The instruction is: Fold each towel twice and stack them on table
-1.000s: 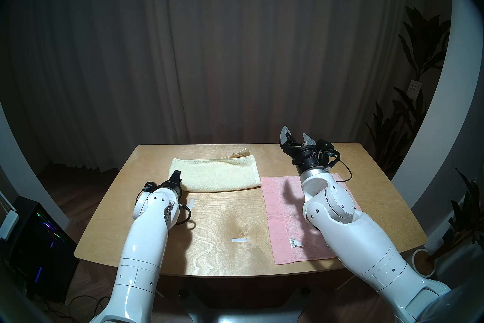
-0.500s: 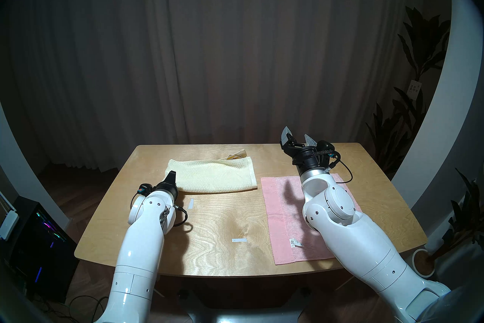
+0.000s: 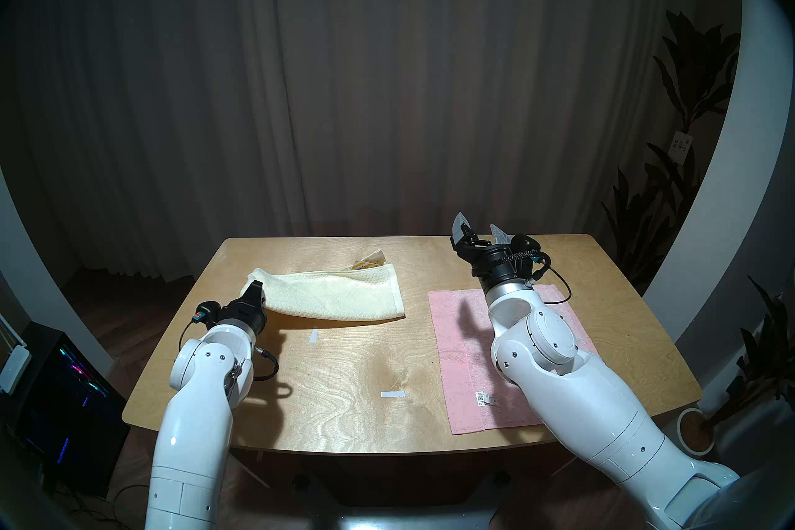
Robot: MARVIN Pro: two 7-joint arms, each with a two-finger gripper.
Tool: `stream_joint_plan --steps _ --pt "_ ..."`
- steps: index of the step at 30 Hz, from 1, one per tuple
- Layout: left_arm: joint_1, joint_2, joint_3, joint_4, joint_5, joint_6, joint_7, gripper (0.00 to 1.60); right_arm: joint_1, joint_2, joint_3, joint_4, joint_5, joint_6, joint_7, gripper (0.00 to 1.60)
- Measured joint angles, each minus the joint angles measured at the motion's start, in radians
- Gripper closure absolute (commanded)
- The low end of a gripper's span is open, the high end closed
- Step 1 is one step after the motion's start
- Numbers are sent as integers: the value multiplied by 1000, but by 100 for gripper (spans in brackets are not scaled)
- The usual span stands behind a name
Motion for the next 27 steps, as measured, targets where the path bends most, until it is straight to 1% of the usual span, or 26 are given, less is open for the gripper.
stream_joint_plan --steps 3,5,8,14,18,21,24,27 --pt "28 22 -19 -7 4 10 -43 160 4 -1 -11 2 0 0 6 0" --pt "32 27 -23 -5 9 10 -56 160 6 -1 -14 2 0 0 8 0" --pt "40 45 -32 15 22 13 -104 160 10 -2 -20 4 0 0 12 0" --pt "34 67 -53 55 29 13 -149 160 17 -2 -23 6 -7 1 11 0" --pt "31 75 -56 57 33 13 -162 160 22 -3 -23 9 -19 2 -3 0" --pt "28 82 -54 57 42 13 -174 160 27 1 -26 20 -51 -5 -10 0" --pt "27 93 -39 53 65 10 -187 160 31 13 -38 37 -111 -25 -7 0" --pt "27 107 -12 40 107 3 -204 160 33 26 -52 57 -171 -48 0 0"
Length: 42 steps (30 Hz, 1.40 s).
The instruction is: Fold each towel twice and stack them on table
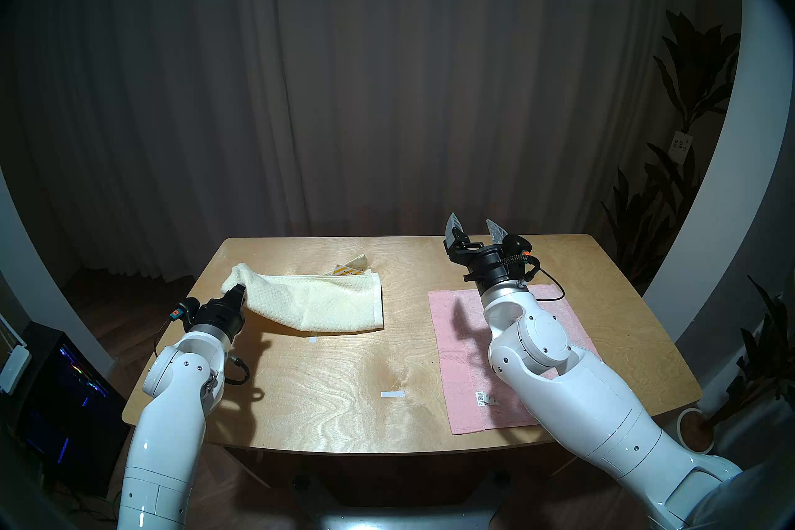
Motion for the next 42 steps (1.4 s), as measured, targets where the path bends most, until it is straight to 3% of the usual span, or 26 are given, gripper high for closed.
stream_joint_plan --steps 4,15,30,40,42 --pt "0 18 45 -26 75 -20 -19 160 0 13 -11 22 -62 -34 5 0" --pt "-7 51 154 -72 215 -55 -76 160 -6 33 4 25 -113 -94 2 0" --pt "-14 61 280 -50 319 -96 -132 160 -56 64 33 4 -130 -155 -29 0" --pt "-42 42 362 -31 379 -93 -86 160 -83 73 43 -63 -150 -208 -48 0" --pt "-47 39 380 -28 394 -93 -76 142 -84 73 45 -78 -149 -213 -51 0"
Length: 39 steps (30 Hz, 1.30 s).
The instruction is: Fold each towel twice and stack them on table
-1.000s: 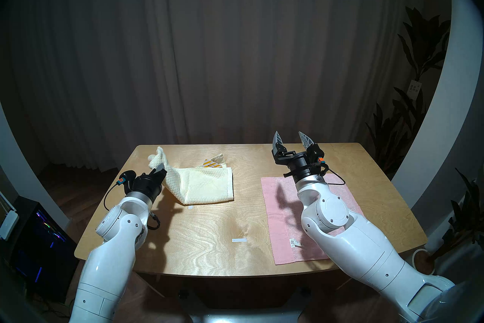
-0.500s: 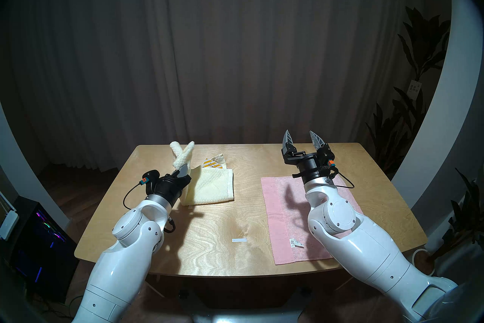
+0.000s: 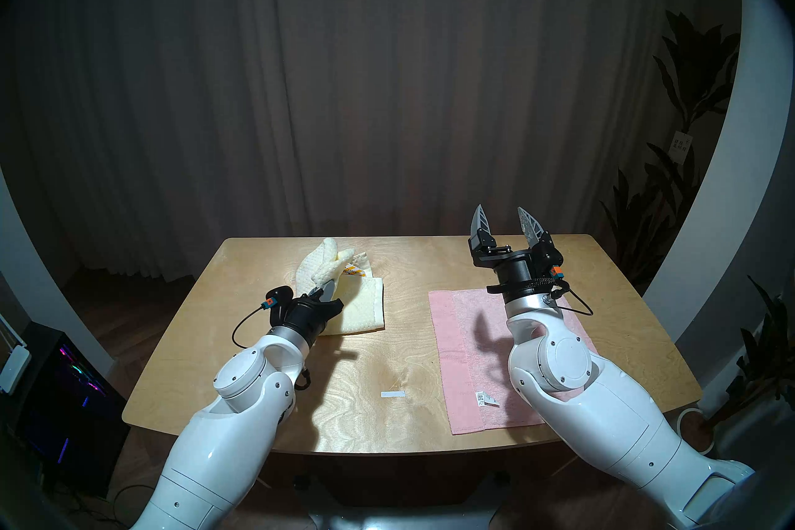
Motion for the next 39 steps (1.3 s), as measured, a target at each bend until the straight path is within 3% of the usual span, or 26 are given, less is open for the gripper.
stream_joint_plan --steps 1,3,7,10,11,24,29,33,39 --pt "-2 -1 7 1 6 0 4 129 0 0 1 -6 1 -1 -1 0" --pt "-6 -5 21 5 17 1 13 129 -2 1 5 -16 3 -4 -6 0" --pt "-10 -9 44 5 33 3 28 114 -9 10 15 -38 14 -5 -15 0" --pt "-8 -9 58 1 38 5 29 65 -21 22 23 -48 27 -5 -20 0" --pt "-7 -8 64 -3 40 7 29 0 -26 27 26 -52 35 -5 -21 0" --pt "1 -10 83 -22 26 39 24 0 -42 56 57 -54 64 -2 -36 0" --pt "18 -30 49 -52 -49 27 8 0 -34 66 68 -44 78 26 -50 0" --pt "53 -48 -4 -92 -153 0 -37 0 -37 88 72 -38 93 70 -52 0" --pt "120 -62 -58 -163 -286 -12 -98 0 -79 105 88 -62 167 126 -86 0"
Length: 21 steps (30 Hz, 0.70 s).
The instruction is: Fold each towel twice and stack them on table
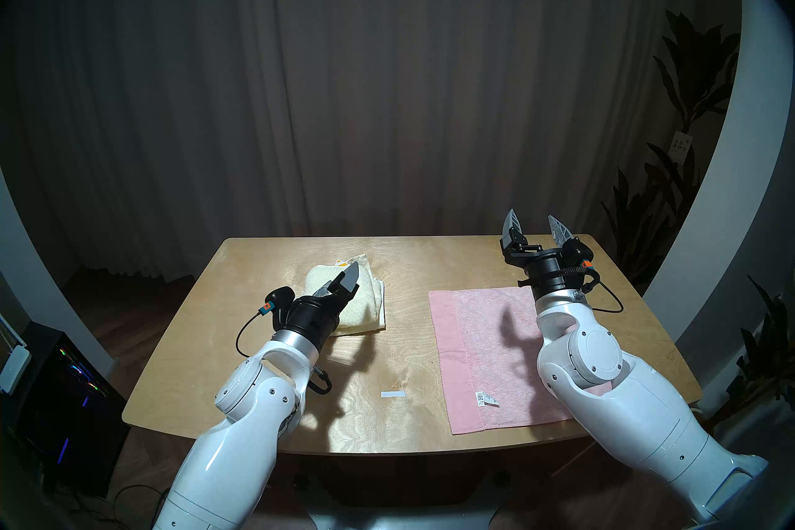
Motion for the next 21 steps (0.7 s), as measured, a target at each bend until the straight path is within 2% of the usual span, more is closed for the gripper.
stream_joint_plan --steps 9,21 --pt "82 15 1 -82 -62 32 -41 0 -122 28 88 -122 234 22 -77 0" --pt "128 -33 10 -106 -159 54 10 0 -275 91 217 -143 481 40 -155 0"
